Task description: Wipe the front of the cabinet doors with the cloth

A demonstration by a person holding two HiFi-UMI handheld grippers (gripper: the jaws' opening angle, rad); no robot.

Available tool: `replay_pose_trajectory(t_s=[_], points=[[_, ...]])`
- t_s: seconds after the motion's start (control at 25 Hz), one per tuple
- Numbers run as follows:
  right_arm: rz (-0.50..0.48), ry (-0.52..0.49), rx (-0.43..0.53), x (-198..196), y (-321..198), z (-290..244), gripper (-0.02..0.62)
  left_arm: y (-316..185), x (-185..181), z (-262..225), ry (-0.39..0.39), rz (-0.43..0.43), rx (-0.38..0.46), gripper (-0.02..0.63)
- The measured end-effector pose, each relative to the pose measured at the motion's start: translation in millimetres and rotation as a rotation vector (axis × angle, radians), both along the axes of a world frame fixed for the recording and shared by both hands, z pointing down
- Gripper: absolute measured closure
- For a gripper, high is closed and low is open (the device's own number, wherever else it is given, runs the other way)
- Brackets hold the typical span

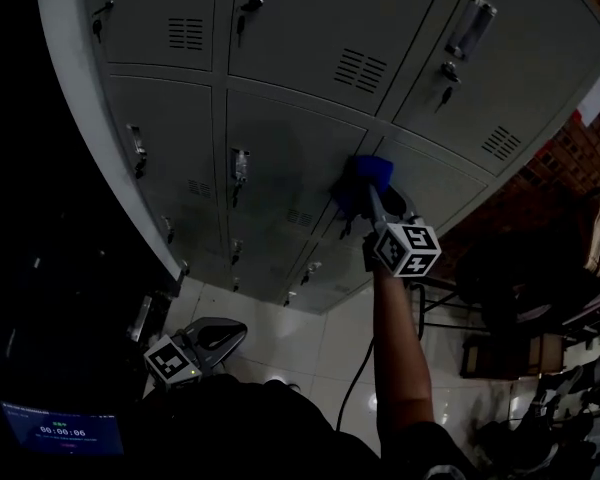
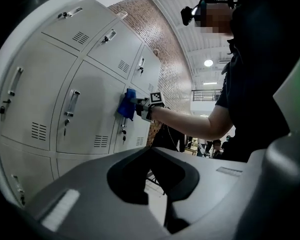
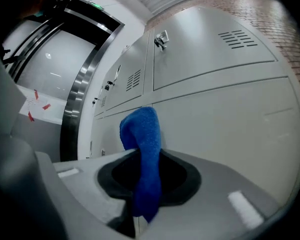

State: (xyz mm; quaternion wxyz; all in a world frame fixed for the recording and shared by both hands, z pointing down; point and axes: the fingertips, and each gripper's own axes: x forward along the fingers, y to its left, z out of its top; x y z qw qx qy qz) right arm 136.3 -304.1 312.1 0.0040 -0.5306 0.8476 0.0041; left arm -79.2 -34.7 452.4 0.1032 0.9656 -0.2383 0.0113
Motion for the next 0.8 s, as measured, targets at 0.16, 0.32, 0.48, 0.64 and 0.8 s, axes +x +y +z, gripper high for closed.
replay_pose_trajectory(t_s=[0.16, 0.32, 0.48, 0.64, 0.8], points=[[0.016, -0.004, -0.010, -3.1, -9.5, 6.7, 0.517, 0.0, -12.5, 0.2, -0.008, -0.026, -0.010, 0.606], [0.027, 0.002, -0.004, 3.2, -9.7, 7.3, 0.517, -1.5, -12.5, 0.4, -0.011, -0.019, -0.015, 0.606], [0.063, 0.006, -0.018, 27.2, -6.3, 13.3, 0.517, -4.6, -0.3, -0.6, -0.011, 0.010, -0.007, 0.606], [0.123, 0.013, -0.035, 67.6, 2.2, 20.2, 0.517, -2.7, 15.4, 0.8, -0.012, 0.046, -0.014, 0.606], [0.183, 0.024, -0.039, 107.4, 9.1, 22.2, 0.517, -3.5, 27.3, 5.5, -0.021, 0.072, -0.025, 0.606]])
